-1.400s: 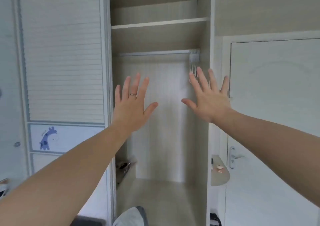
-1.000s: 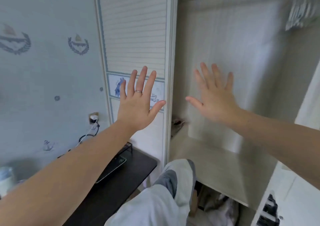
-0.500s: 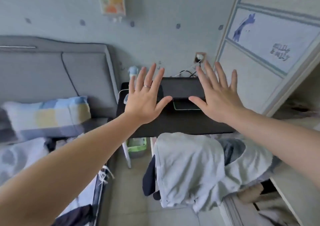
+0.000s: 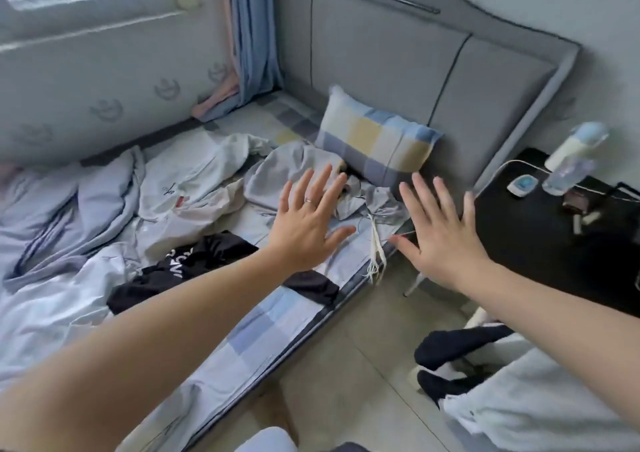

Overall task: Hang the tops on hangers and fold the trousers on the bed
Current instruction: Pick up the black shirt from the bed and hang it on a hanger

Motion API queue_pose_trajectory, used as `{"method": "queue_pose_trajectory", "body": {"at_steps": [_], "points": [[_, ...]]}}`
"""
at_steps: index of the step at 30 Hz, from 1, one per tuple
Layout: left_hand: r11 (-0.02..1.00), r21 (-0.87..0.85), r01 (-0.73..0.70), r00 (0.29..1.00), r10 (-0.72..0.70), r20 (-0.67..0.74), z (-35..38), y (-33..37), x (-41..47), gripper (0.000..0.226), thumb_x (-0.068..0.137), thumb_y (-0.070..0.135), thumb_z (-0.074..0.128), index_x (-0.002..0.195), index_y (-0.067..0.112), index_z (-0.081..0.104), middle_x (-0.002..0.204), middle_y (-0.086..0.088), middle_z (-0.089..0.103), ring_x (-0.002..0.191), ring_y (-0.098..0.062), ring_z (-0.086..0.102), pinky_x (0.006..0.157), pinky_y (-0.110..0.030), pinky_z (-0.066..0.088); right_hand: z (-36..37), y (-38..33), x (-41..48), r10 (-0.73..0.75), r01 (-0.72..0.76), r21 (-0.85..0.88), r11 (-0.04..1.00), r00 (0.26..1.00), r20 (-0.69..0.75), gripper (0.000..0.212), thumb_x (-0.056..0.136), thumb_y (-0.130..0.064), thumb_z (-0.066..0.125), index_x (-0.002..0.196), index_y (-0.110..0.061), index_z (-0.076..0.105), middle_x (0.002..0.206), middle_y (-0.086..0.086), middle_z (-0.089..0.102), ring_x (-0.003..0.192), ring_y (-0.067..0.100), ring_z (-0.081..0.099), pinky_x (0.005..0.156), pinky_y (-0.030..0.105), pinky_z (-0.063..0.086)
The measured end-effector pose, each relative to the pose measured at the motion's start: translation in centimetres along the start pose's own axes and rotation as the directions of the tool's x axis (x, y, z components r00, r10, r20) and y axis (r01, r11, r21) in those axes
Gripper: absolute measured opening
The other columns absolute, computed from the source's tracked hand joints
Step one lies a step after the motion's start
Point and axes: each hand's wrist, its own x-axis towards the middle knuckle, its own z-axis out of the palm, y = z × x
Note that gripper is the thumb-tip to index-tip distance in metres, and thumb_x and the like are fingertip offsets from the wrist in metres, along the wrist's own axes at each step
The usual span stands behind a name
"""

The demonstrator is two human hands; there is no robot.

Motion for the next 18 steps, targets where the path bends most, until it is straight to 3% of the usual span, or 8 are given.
{"method": "queue_pose_trajectory", "body": {"at_steps": [8,18], "points": [[0.931,-0.047,0.361,0.928,-0.354,0.112,3.4,-14.4,-9.6,0.081,0.093,0.079,0.019,0.158,0.04,-0.01,0.169,0.008,-0.006,0.156,-0.022,-0.007,0.124,-0.055,0.006,6.3,-13.9,8.0,-0.154,0.14,0.102,0.985,0.976,0.155,0.085,0.086,-0.08,0.001,0.152,-0.036,-0.03,0.158,-0.012,-0.039,0.151,0.021,-0.028,0.119,0.062,-0.009],[0.809,-0.028,0.587,0.768,-0.546,0.335,9.1,-23.4,-15.5,0.081,0.092,0.077,0.014,0.159,0.036,-0.006,0.17,0.006,-0.004,0.156,-0.023,-0.003,0.123,-0.051,0.008,12.2,-22.3,15.1,-0.166,0.118,0.156,0.981,0.926,0.34,0.088,0.082,-0.078,-0.001,0.155,-0.035,-0.024,0.163,-0.01,-0.031,0.153,0.021,-0.023,0.12,0.062,-0.005]]}}
